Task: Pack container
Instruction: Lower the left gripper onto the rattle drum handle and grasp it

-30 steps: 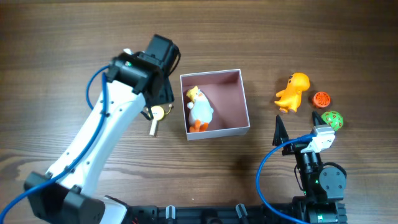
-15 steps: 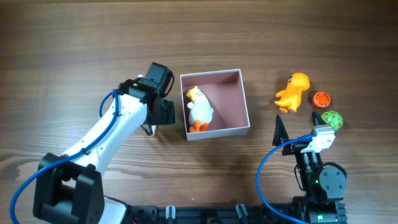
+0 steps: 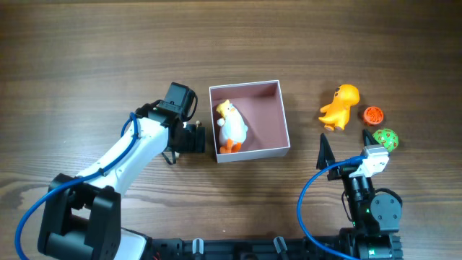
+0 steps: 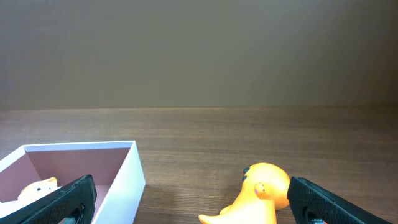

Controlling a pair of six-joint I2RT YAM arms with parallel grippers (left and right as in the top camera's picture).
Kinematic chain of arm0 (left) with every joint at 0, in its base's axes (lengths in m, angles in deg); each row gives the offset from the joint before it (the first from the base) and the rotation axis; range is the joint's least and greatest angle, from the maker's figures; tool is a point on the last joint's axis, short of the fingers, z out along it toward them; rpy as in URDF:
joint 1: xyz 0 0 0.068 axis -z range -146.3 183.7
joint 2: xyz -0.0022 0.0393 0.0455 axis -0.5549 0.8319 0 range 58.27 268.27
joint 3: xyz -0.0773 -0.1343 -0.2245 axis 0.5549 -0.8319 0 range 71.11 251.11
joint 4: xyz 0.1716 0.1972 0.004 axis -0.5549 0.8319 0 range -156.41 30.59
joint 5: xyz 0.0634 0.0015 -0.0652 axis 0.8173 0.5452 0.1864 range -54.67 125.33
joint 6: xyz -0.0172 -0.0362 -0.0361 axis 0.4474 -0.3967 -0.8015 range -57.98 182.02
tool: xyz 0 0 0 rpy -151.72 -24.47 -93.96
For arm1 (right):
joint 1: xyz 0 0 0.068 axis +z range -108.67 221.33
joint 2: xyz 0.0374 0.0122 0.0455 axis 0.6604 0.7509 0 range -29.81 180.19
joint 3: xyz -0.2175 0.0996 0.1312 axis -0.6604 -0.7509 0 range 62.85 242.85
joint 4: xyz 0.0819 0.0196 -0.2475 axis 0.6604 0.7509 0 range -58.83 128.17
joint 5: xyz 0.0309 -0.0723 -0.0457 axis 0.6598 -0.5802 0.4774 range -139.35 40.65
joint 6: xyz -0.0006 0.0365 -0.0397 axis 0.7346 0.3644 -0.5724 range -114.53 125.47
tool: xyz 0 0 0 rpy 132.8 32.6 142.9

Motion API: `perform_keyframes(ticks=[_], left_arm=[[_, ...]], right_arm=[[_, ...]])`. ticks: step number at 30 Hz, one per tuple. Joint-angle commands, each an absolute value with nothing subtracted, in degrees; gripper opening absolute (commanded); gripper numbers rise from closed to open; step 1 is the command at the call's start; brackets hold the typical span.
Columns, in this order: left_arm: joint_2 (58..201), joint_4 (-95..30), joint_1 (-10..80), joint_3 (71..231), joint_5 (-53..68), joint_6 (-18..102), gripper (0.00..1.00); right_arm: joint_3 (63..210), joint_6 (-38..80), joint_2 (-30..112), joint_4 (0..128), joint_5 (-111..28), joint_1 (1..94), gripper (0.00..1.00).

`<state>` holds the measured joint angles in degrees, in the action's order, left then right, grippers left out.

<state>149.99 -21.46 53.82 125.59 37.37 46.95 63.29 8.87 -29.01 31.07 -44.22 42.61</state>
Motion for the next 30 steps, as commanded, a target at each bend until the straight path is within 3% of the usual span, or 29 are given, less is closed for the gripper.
perform_keyframes(ticks=[1,9,17,28,30], left_arm=[[150.1,-22.4,53.6,124.6,36.0,48.3,0.99],[150.2,-28.5,53.5,119.9,36.1,48.3,0.99],[150.2,-31.6,53.5,118.3,38.2,48.3,0.93],[154.3,-33.9,53.5,118.2,38.4,48.3,0.95],[154.6,-34.1,53.5,118.2,38.4,48.3,0.91]], right_arm=[[63.1,9.5,-29.2,30.8,-43.9,42.4,1.00],[63.1,9.5,-29.2,30.8,-43.9,42.4,1.00],[63.1,9.5,-29.2,30.8,-43.9,42.4,1.00],[63.1,9.5,-29.2,30.8,-43.9,42.4,1.00],[63.1,9.5,-29.2,30.8,-43.9,42.4,1.00]])
